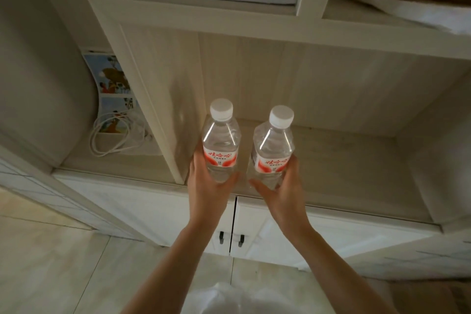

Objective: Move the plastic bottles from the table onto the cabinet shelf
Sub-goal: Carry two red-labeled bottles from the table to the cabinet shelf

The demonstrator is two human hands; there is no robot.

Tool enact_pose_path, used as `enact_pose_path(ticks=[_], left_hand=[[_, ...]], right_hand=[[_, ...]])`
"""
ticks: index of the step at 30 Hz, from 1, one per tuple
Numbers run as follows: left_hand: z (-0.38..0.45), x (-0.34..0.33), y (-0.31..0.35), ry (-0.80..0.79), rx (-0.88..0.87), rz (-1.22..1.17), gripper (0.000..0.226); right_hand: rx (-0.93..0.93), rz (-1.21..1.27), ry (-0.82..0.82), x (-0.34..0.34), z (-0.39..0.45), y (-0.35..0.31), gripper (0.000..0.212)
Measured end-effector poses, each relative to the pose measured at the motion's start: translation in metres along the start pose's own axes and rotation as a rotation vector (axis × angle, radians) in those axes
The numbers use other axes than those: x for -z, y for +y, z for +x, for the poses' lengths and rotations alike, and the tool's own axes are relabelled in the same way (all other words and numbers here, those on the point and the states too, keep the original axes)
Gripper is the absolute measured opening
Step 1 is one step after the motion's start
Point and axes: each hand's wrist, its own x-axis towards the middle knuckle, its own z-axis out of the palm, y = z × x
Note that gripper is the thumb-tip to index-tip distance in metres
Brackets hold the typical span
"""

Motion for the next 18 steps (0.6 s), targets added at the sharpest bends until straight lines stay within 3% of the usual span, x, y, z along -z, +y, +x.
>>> enact_pose_path(ticks=[7, 12, 18], left_hand=[[0.035, -0.012, -0.001, 0.031, 0.019, -0.037, 0.080], [0.084, -0.022, -0.013, -0.042, 0.061, -0.122, 0.086], [0.110, -0.028, -0.023, -0.022, -0.034, -0.087, 0.086]], right_hand=[[0.034, -0.045, 0.025, -0.011, 0.037, 0.008, 0.083], [0.008, -0.045, 0.040, -0.030, 0.083, 0.013, 0.084], [-0.086, -0.005, 0.040, -0.049, 0.111, 0.015, 0.088]])
